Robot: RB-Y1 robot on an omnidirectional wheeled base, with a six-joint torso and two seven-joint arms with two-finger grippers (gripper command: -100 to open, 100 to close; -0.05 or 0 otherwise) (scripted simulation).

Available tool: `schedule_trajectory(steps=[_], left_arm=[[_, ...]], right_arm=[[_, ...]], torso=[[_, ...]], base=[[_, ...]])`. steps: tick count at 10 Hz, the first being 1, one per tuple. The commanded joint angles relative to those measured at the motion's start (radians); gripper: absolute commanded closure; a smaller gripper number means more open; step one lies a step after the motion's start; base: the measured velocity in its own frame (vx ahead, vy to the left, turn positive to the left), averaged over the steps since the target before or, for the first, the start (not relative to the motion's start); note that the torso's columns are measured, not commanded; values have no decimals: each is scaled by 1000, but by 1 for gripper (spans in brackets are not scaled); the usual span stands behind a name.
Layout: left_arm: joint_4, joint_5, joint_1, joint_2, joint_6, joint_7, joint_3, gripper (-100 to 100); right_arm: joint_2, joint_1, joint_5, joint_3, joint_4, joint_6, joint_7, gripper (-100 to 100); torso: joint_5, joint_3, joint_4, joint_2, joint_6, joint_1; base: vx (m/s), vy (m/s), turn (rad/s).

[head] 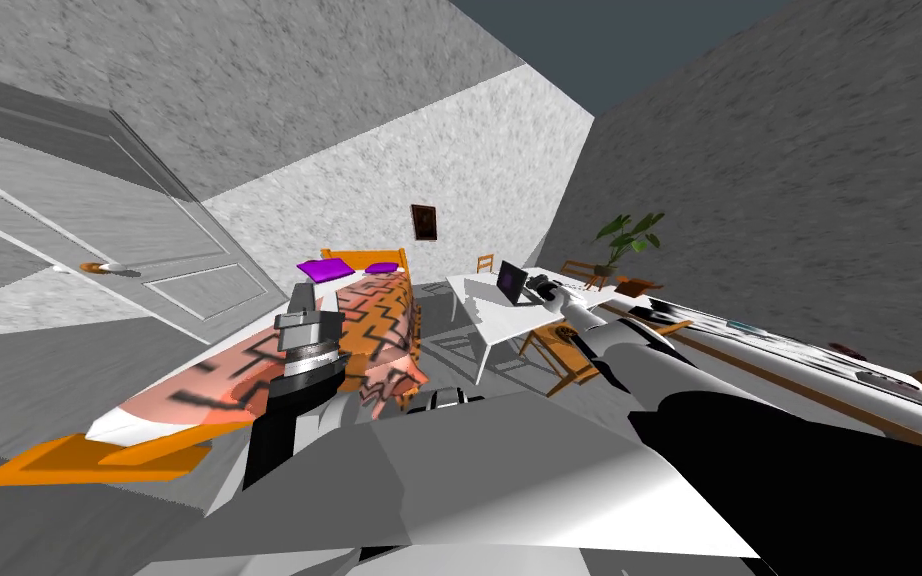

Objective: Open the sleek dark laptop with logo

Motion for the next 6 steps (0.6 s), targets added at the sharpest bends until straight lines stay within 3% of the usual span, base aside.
schedule_trajectory(steps=[1,6], left_arm=[[0,0,0,0,0,0,0,0],[0,0,0,0,0,0,0,0]], right_arm=[[-4,-14,-19,26,17,22,-59,100],[-16,-57,-70,95,73,69,-198,100]], torso=[[0,1,0,1,-1,0],[0,1,0,1,0,0]], base=[[-59,-112,69],[-77,-119,123]])
